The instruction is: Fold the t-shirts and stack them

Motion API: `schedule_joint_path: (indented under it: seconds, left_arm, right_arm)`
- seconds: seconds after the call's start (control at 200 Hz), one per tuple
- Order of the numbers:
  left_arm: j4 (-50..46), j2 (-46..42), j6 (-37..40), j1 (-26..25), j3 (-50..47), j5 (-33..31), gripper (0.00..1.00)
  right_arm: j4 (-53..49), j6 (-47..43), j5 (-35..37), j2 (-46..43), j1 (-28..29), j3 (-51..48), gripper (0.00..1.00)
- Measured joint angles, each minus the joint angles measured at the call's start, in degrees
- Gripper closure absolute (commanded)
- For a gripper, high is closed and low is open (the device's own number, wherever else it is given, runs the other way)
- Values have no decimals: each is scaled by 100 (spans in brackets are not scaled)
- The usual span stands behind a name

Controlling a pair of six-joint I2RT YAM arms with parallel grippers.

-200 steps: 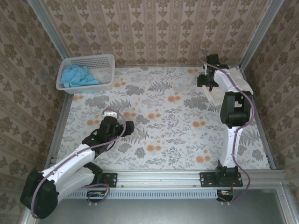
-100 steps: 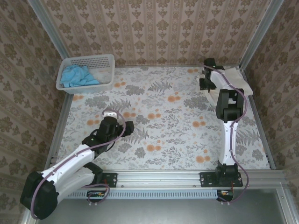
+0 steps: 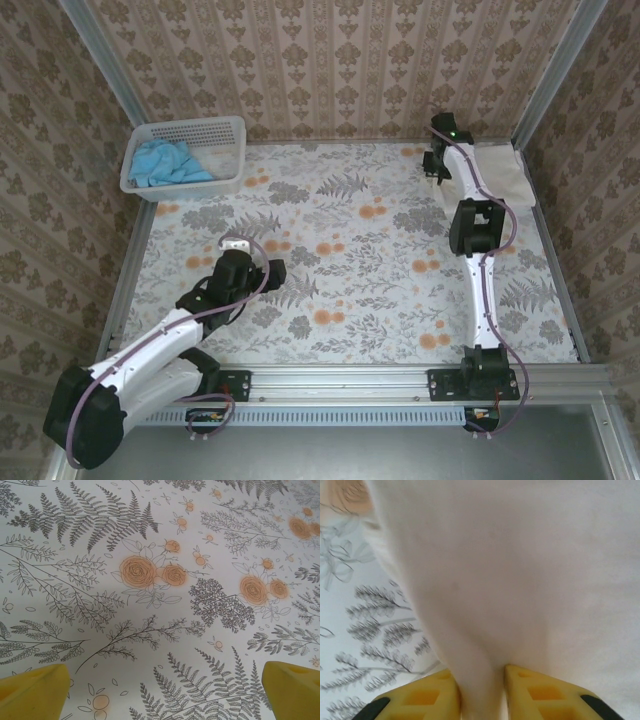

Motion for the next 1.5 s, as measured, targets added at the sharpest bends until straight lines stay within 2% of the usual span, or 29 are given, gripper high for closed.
schedule_joint_path:
  seconds: [0.1,0.2,0.335,0.39,0.485,0.78,0.88,0.955,1.045,1.055,1.075,1.12,1.22,1.37,1.43,1.5]
  left_arm:
    - [-20,26,2,0,2,-26,0]
    - [-190,31,2,-31,96,-52,0]
    - [-544,98,0,-249,660,-181,0]
    - [-721,201,2,-363,1071,-286,0]
    - [-1067,448,26,-498,1871,-490,0]
    - [-1989,931,520,-516,3912,-1019,0]
    - [-2175,975,686,-448,4352,-1036,0]
    - [-2256,1056,761,-369,4642,-1010,0]
    - [-2302,1172,872,-243,4878,-916,0]
    - [-2302,1182,885,-225,4885,-907,0]
    - [-2299,1200,909,-188,4898,-885,0]
    - [-2295,1244,984,-81,4896,-857,0]
    - [-2020,1244,1158,221,4612,-772,0]
    - [-1095,1080,1480,828,3373,-758,0]
    - [-610,1040,1665,1108,2723,-817,0]
    - [-153,1056,1768,1502,2024,-894,0]
  right_arm:
    - [-269,107,4,278,44,584,40]
    - [-575,181,2,321,90,901,29]
    - [-1025,216,-15,304,131,1475,27]
    - [-1281,216,-22,302,151,1847,22]
    - [-1672,214,-66,17,181,2124,21]
    - [-2726,46,-400,-1458,365,2282,20]
    - [-2787,-61,-664,-2116,387,1834,19]
    - [-2726,-175,-833,-2826,382,951,18]
    - [-2347,-260,-1034,-3943,382,-754,16]
    - [-2275,-264,-1060,-4103,382,-992,15]
    - [-2105,-273,-1106,-4413,382,-1506,2]
    - [-1646,-275,-1209,-5143,380,-2667,0]
    - [-199,-221,-1351,-7097,372,-5635,0]
    - [2439,101,-1088,-10205,372,-9748,0]
    - [3368,234,-879,-11009,372,-10944,0]
    - [4413,350,-647,-11379,372,-12034,0]
